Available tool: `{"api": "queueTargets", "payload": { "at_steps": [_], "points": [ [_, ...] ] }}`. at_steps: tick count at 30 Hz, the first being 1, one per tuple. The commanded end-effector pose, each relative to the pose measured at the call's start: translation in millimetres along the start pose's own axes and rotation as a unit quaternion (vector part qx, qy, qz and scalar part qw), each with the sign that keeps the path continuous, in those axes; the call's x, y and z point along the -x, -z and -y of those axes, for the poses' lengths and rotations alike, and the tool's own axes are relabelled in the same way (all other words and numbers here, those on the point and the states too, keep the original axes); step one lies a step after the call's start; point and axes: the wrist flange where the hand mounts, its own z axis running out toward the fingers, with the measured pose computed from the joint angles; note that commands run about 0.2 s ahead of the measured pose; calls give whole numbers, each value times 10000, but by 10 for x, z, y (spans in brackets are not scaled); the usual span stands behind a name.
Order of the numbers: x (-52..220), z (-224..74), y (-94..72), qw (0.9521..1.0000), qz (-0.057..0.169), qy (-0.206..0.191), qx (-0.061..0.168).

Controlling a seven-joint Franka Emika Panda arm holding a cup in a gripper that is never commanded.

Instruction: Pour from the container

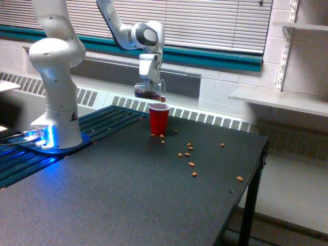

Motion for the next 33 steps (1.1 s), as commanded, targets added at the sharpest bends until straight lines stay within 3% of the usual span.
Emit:
{"api": "queueTargets", "payload": {
  "at_steps": [1,13,33],
  "points": [
    [9,25,8,9997,45,-248,41],
    [-219,17,-90,9982,96,-580,123],
    [-68,-5,-14,9971,464,-596,123]
  ]
}}
